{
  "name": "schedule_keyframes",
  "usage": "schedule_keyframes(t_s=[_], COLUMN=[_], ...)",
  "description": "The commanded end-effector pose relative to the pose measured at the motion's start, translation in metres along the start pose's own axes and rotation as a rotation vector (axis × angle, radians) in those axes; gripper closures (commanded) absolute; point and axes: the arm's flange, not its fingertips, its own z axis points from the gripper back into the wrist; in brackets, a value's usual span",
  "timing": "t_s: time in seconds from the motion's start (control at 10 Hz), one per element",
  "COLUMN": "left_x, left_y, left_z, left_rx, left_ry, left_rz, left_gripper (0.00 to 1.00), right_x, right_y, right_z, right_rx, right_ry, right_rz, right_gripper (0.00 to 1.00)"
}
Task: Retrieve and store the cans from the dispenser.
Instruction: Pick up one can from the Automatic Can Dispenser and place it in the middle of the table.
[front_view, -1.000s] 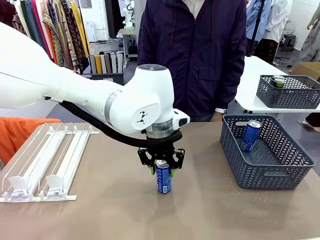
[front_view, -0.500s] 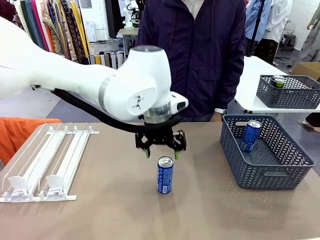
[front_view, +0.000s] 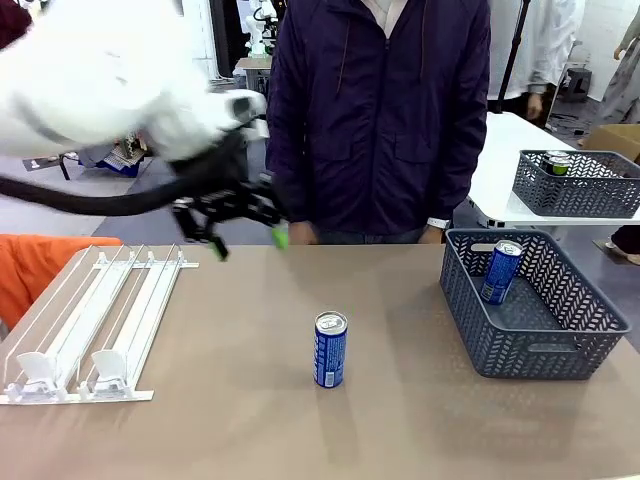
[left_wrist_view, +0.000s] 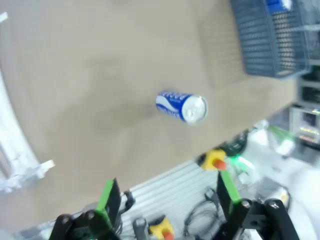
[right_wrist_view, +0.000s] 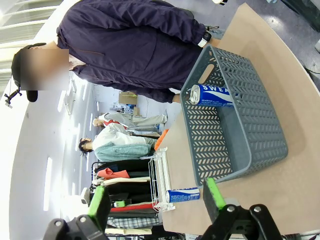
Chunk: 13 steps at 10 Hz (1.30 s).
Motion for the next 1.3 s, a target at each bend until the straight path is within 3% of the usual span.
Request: schedule_keyframes(t_s=[0.0,0.1,0.2,0.3,0.5,0.6,0.7,1.2], left_x=[-0.010,-0.018,-0.036,-0.052,-0.075,-0.079,-0.091,-0.091], left_y=[0.119,0.177,0.237,0.280,0.326,0.327,0.334,0.334], left_z=[0.033,0.047,0.057,0.056,0.041,0.023,0.057,0.057], left_rx=[-0.276,-0.441,-0.711,-0.898,-0.991,-0.899,-0.931,-0.931], left_ry=[0.124,0.103,0.062,0.010,-0.048,-0.019,-0.038,-0.038], left_rz=[0.022,0.094,0.132,0.170,0.279,0.296,0.224,0.224], left_gripper=[0.00,0.00,0.00,0.00,0.00,0.00,0.00,0.00], right_x=[0.002,0.002,0.002,0.002,0.002,0.002,0.002,0.002], right_y=[0.001,0.001,0.001,0.001,0.001,0.001,0.001,0.001], right_z=[0.001,0.001,0.001,0.001,0.001,0.001,0.001,0.001], right_rx=[0.005,0.005,0.005,0.005,0.005,0.005,0.005,0.005], right_ry=[0.001,0.001,0.001,0.001,0.001,0.001,0.001,0.001], right_rz=[0.028,0.028,0.028,0.028,0.028,0.028,0.028,0.028], right_gripper=[0.00,0.00,0.00,0.00,0.00,0.00,0.00,0.00])
